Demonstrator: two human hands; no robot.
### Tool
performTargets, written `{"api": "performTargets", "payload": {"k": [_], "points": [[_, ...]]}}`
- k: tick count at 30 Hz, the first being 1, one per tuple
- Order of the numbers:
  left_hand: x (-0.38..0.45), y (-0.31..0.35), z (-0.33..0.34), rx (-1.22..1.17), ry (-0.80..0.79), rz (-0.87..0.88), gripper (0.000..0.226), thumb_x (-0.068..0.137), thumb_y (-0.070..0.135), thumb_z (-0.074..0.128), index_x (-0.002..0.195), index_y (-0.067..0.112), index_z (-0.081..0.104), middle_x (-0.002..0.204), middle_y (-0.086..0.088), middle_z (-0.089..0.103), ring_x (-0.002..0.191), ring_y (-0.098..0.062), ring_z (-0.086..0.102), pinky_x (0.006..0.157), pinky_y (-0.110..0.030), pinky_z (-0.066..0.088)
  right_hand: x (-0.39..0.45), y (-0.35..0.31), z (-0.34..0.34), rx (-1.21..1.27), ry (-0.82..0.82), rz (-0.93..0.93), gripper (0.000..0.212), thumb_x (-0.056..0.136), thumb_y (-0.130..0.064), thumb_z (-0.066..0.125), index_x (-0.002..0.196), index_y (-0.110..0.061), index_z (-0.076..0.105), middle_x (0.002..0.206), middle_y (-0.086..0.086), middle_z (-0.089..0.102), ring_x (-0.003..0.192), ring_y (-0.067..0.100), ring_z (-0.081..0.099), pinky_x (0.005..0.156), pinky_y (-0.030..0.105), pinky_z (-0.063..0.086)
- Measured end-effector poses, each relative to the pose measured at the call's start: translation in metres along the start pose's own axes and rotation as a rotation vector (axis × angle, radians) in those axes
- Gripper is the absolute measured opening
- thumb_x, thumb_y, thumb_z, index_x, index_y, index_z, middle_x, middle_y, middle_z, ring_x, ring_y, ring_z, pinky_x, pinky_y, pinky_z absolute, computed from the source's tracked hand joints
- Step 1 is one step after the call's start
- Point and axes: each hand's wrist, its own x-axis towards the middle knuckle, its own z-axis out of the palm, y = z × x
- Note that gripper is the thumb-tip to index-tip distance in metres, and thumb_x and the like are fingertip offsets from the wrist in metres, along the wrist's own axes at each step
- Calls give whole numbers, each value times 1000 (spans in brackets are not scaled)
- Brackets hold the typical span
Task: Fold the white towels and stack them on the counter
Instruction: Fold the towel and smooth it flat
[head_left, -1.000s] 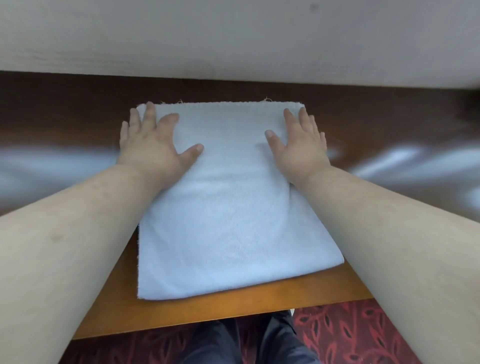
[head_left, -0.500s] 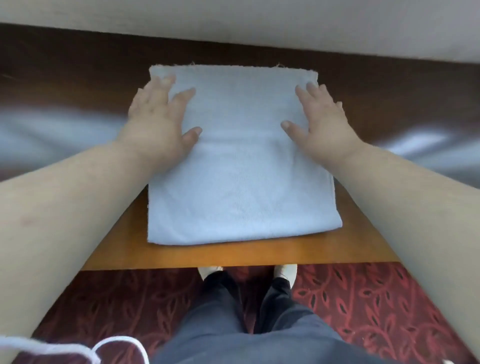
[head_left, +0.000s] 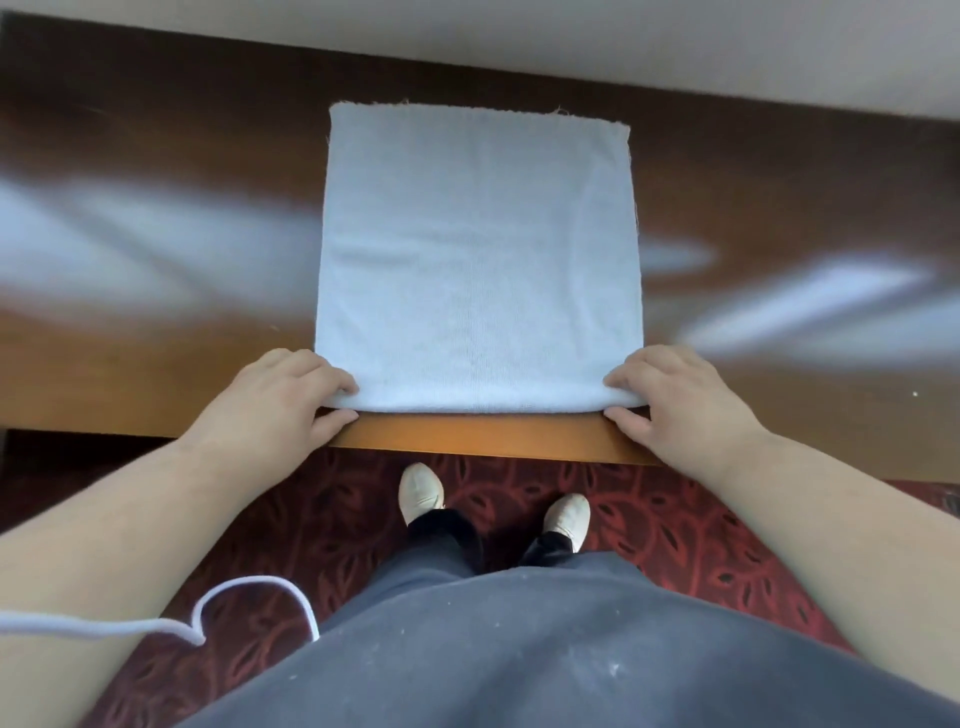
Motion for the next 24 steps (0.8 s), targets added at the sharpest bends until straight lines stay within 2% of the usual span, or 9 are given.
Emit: {"api": "performTargets", "payload": {"k": [4,6,9,12,13,17,20,22,24], "points": [[2,-1,0,69,30,27,24,74,12,82,96,13,72,91,-5,67,81,-35,60,72,-47,53,4,12,1,-91,0,-74,30,74,-13,78,103,-14,72,106,7,67,100,36,61,87,47,50],[1,1,0,74,64,-13,25,71,7,80,94,12,72,90,-6,67,82,-36,59,73,-47,52,3,14,2,-93,39,-87,28,72,-8,79,98,-13,73,101,7,68,96,38,62,85,48,51],[-1,5,-2,99,68,-86,20,74,12,78,92,15,72,92,-4,66,87,-35,58,76,-46,50,0,16,4,-87,103,-92,23,72,-7,81,93,-13,74,96,6,69,92,37,65,83,46,50],[-6,6,-4,123,72,-79,12,78,19,77,86,15,69,91,-2,65,89,-34,58,76,-45,49,-5,20,5,-19,118,-76,17,78,-10,81,94,-12,74,98,6,70,95,36,64,88,46,49],[-8,5,-6,129,82,-62,10,81,22,74,82,15,67,90,-2,64,88,-33,58,75,-44,48,-8,22,5,3,110,-77,15,80,-11,80,93,-12,74,98,6,69,95,36,63,88,47,49],[-22,10,-16,110,25,71,26,85,38,44,77,17,58,87,4,60,87,-28,59,74,-42,48,-27,24,1,66,61,-85,14,77,-8,79,86,-12,68,102,3,65,101,31,59,94,39,44],[-28,16,-20,78,-28,127,23,83,32,44,81,16,61,88,5,62,87,-26,62,77,-40,50,-35,22,-5,218,39,-59,16,79,-7,71,84,-17,60,107,-2,61,107,27,56,96,30,37],[-26,22,-24,-5,10,39,12,83,21,55,87,15,64,95,5,65,92,-25,63,81,-39,50,-33,19,-12,364,65,36,13,82,-18,60,85,-28,53,100,-8,61,98,16,57,86,21,37],[-14,23,-33,-202,56,-164,12,85,17,59,93,26,62,92,12,65,87,-11,61,74,-31,47,-20,15,-21,488,148,225,3,85,-34,52,88,-36,53,87,-13,61,79,1,56,68,11,35]]}}
